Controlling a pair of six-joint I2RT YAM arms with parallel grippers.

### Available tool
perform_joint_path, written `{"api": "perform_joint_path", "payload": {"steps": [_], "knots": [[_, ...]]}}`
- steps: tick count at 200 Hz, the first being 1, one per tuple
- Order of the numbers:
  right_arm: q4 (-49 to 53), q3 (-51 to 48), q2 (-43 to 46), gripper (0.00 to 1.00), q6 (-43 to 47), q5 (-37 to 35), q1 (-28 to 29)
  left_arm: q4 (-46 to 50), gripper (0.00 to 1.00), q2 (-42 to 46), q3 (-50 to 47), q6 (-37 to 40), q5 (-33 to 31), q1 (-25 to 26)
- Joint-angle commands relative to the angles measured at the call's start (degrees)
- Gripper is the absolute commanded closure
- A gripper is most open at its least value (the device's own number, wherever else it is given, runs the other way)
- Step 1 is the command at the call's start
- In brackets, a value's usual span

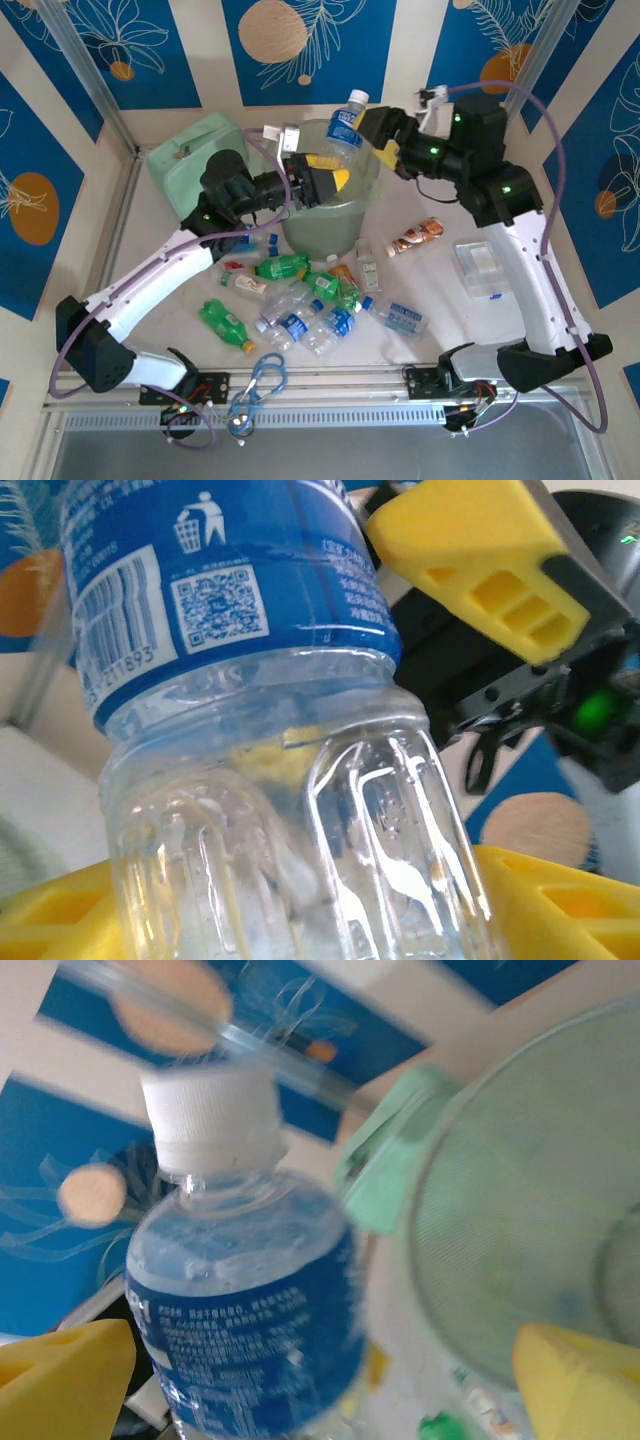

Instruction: Put the plastic bottles in the bin

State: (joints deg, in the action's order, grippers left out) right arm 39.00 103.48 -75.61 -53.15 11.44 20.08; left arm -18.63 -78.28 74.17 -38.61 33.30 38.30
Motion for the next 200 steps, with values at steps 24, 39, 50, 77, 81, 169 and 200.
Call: {"api": "perform_joint_path", "payload": {"steps": [24, 39, 50, 77, 81, 169, 200], "knots": [[27.1, -1.0, 3.1, 0.07, 1.4, -20.1, -13.5, 23.6, 0.29, -1.2, 12.5, 12.8, -10.4, -3.1], [28.5, -6.4, 4.7, 0.10, 1.6, -17.5, -18.1, 30.8, 0.30, -4.5, 17.2, 14.5, -13.2, -4.1], [28.8, -10.3, 6.1, 0.11, 1.8, -16.8, -19.3, 35.8, 0.29, -7.6, 20.6, 17.2, -13.5, -4.6], [29.4, -18.3, 9.4, 0.11, 1.6, -17.8, -20.2, 44.6, 0.30, -13.8, 26.6, 22.1, -17.3, -4.9], [29.4, -19.2, 9.7, 0.11, 1.6, -17.7, -20.3, 45.4, 0.30, -14.6, 27.2, 22.3, -17.7, -4.9], [27.6, -25.2, 9.4, 0.12, 1.9, -15.8, -20.9, 50.5, 0.25, -18.5, 28.9, 22.3, -19.7, -5.0], [27.5, -25.5, 9.0, 0.13, 1.8, -15.5, -20.9, 50.6, 0.14, -17.5, 28.5, 22.7, -21.0, -5.0]]}}
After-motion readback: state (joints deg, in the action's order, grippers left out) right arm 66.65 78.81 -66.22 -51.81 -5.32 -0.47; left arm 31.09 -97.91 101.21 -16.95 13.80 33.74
